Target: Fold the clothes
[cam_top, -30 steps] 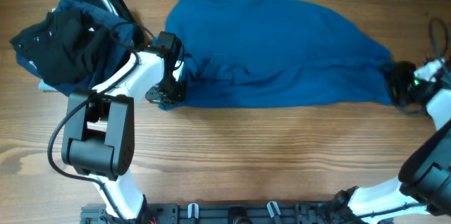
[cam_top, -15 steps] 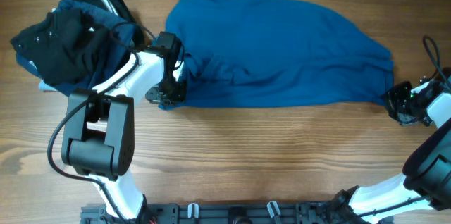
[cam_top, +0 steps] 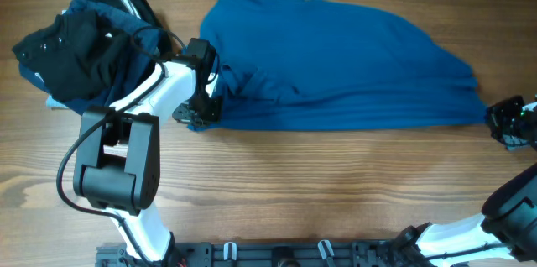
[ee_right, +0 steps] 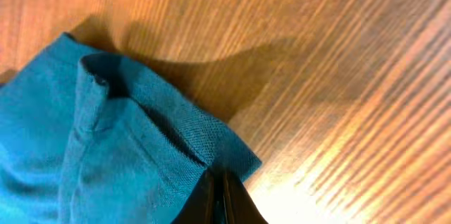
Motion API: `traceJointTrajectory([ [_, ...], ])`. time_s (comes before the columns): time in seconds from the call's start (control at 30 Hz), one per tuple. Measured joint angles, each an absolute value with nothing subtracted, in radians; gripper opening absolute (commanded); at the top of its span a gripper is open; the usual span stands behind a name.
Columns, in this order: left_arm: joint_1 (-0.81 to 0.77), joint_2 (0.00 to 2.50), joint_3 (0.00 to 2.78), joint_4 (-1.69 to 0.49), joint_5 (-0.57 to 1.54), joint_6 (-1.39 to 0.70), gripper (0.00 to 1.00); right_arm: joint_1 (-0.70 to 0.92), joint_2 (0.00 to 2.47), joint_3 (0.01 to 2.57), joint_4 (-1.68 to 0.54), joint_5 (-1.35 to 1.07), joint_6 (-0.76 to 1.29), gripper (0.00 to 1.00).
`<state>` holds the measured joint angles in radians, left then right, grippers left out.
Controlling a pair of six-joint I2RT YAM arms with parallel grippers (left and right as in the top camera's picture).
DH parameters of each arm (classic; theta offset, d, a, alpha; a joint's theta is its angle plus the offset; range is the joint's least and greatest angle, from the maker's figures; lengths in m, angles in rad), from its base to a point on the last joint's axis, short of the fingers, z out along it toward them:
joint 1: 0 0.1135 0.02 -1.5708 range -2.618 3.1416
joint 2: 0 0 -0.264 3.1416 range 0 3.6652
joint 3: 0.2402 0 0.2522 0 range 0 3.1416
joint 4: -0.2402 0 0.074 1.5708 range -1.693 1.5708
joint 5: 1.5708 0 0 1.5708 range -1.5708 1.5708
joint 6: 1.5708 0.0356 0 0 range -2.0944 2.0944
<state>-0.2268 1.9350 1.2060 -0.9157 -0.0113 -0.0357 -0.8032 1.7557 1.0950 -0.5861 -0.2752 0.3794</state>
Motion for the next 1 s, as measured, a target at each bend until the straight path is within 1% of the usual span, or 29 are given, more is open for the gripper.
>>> traceJointTrajectory([
  [0.03, -0.227, 1.935, 1.206, -0.917, -0.014, -0.036, 0.34, -0.803, 1.756, 1.095, -0.593, -0.260, 0.379, 0.05],
  [0.1, -0.227, 1.935, 1.206, -0.925, -0.018, -0.034, 0.47, -0.803, 1.756, 1.095, -0.606, -0.244, 0.376, 0.29],
  [0.13, -0.226, 1.935, 1.207, -0.934, -0.015, -0.035, 0.50, -0.803, 1.756, 1.097, -0.616, -0.238, 0.378, 0.40],
  [0.2, -0.222, 1.936, 1.211, -0.987, -0.018, -0.035, 0.56, -0.807, 1.756, 1.117, -0.651, -0.212, 0.368, 0.44],
  [0.3, -0.213, 1.934, 1.243, -1.074, -0.002, -0.036, 0.61, -0.807, 1.753, 1.190, -0.742, -0.197, 0.363, 0.46],
  [0.33, -0.213, 1.932, 1.277, -1.110, 0.013, -0.036, 0.70, -0.807, 1.750, 1.218, -0.772, -0.198, 0.357, 0.47],
  [0.37, -0.211, 1.926, 1.329, -1.157, 0.044, -0.036, 1.00, -0.807, 1.740, 1.266, -0.823, -0.208, 0.343, 0.49],
  [0.4, -0.211, 1.915, 1.361, -1.172, 0.066, -0.032, 1.00, -0.807, 1.731, 1.296, -0.845, -0.229, 0.334, 0.50],
  [0.47, -0.210, 1.889, 1.468, -1.216, 0.159, -0.038, 1.00, -0.806, 1.686, 1.340, -0.853, -0.308, 0.307, 0.50],
  [0.57, -0.210, 1.858, 1.610, -1.185, 0.277, -0.036, 1.00, -0.791, 1.599, 1.362, -0.872, -0.400, 0.282, 0.50],
  [0.67, -0.210, 1.843, 1.720, -1.047, 0.341, -0.051, 1.00, -0.746, 1.531, 1.365, -0.898, -0.457, 0.258, 0.50],
  [0.83, -0.210, 1.865, 1.760, -0.791, 0.350, -0.086, 0.99, -0.562, 1.503, 1.366, -0.957, -0.501, 0.233, 0.50],
  [0.9, -0.210, 1.907, 1.761, -0.725, 0.340, -0.093, 0.94, -0.502, 1.503, 1.366, -0.964, -0.509, 0.228, 0.50],
  [1.0, -0.210, 1.997, 1.761, -0.557, 0.279, -0.099, 0.91, -0.443, 1.503, 1.366, -0.981, -0.512, 0.217, 0.51],
])
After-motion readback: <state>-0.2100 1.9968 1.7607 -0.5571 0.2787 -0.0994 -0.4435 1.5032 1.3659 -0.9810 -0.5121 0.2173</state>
